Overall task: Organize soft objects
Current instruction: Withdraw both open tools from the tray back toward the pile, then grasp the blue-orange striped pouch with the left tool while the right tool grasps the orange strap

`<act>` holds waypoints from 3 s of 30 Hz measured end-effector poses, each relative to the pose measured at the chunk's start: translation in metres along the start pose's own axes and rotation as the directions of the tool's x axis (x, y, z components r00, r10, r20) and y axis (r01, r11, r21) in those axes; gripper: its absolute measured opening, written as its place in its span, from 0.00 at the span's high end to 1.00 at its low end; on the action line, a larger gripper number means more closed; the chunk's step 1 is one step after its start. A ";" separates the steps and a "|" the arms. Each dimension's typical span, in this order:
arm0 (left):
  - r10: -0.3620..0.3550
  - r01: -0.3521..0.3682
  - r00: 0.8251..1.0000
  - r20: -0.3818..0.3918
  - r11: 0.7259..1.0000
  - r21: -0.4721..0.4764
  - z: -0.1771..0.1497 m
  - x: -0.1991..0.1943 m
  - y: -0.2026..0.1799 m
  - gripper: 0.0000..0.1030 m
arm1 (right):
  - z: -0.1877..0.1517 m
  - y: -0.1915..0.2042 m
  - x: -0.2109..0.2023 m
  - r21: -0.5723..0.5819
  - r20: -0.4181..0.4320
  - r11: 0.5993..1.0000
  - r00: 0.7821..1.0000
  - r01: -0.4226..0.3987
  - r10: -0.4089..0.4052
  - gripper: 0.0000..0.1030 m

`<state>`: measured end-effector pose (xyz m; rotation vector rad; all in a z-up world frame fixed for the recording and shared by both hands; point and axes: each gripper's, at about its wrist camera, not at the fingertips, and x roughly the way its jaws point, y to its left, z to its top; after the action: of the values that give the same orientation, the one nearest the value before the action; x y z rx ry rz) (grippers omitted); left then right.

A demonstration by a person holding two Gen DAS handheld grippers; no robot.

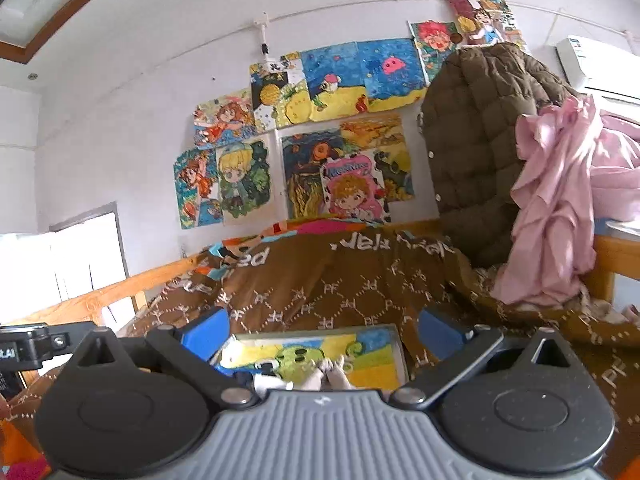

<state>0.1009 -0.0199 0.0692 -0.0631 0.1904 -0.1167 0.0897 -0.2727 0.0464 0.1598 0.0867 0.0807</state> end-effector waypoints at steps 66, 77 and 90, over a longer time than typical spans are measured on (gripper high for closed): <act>-0.128 0.241 0.892 -0.435 0.946 0.215 -0.104 0.108 0.015 0.07 | -0.111 0.019 0.094 -0.038 -0.651 0.998 0.757 0.044 -0.058 0.00; -0.189 0.260 0.889 -0.417 0.958 0.120 -0.104 0.121 0.027 0.13 | -0.117 0.008 0.117 0.050 -0.634 0.995 0.772 0.088 -0.036 0.00; -0.361 0.381 0.852 -0.380 0.924 -0.024 -0.108 0.146 0.027 0.39 | -0.126 0.019 0.120 -0.049 -0.604 0.993 0.789 0.110 -0.117 0.13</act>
<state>0.2252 -0.0165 -0.0651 -0.0240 0.5632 -0.5247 0.1961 -0.2241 -0.0845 0.1113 0.7443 0.0083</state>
